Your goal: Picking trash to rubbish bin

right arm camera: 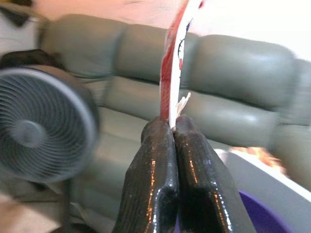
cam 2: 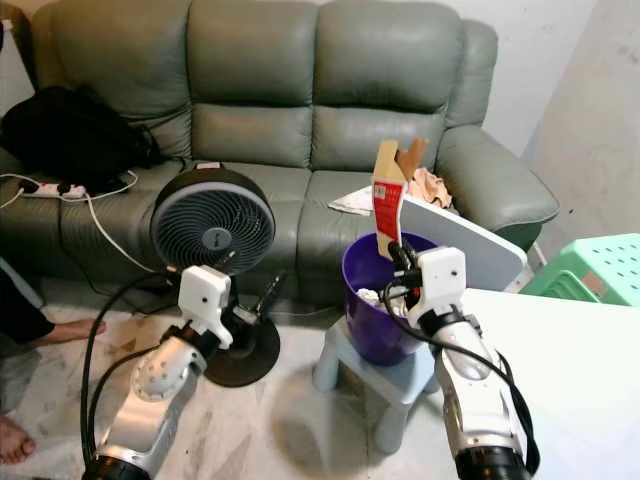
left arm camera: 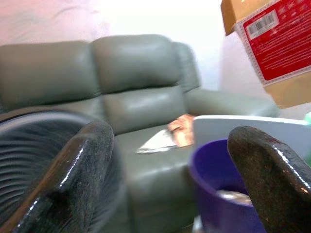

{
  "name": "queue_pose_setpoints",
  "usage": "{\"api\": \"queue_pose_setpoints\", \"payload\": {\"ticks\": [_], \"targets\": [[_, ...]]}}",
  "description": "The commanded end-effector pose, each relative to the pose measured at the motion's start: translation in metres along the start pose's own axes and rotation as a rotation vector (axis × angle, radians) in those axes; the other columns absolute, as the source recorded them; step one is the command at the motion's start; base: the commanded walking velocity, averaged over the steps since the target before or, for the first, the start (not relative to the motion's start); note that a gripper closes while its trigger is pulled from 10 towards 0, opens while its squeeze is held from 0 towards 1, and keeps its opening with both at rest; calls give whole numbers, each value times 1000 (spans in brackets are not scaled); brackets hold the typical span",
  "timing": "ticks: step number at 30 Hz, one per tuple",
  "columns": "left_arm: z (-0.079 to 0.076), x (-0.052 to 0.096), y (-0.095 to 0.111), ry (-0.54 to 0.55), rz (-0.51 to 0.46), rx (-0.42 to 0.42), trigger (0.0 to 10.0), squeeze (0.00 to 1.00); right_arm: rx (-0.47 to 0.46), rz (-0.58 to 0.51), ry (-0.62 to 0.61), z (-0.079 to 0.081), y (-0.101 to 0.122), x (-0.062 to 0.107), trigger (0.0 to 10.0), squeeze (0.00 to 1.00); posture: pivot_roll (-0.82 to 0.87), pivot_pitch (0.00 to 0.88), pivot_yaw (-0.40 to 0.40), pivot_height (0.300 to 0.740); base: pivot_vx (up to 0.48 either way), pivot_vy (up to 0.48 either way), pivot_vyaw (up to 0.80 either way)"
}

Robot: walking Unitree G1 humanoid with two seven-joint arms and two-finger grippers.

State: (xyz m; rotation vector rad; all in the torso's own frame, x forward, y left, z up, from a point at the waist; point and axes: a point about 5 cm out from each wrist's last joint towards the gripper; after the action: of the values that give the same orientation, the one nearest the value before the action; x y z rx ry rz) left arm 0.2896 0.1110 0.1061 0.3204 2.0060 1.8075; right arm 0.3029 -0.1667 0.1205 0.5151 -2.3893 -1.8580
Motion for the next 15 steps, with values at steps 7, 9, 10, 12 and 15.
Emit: {"api": "queue_pose_setpoints", "payload": {"ticks": [7,9,10,12,15], "targets": [[1,-3,5,2,-9,-3,10000,0,8,-33,14,0,7,-5,10000,0,73,25,-47,715,366,0,0],[1,-3,5,4,-10,-4,10000,0,13,-31,26,1,6,-5,10000,0,75,24,-48,715,360,0,0],[1,-3,5,4,-10,-4,10000,0,13,-31,26,1,6,-5,10000,0,75,24,-48,715,360,0,0],[2,-3,5,5,-10,-5,10000,0,17,-29,37,2,6,-6,10000,0,73,24,-47,715,360,0,0],[2,-4,5,4,-8,-5,10000,0,23,-24,50,3,5,-7,10000,0,73,24,-47,715,352,0,0]]}}
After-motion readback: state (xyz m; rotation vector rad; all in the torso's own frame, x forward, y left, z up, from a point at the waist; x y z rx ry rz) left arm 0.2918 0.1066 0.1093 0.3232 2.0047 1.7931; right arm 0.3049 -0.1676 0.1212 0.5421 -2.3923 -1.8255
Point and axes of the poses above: a point about 5 cm out from each wrist's last joint towards the gripper, its own x axis pointing back from the gripper into the wrist, its own y axis along the axis of the wrist's last joint, z = x × y, and after that the axes turned 10 degrees about x, right-handed
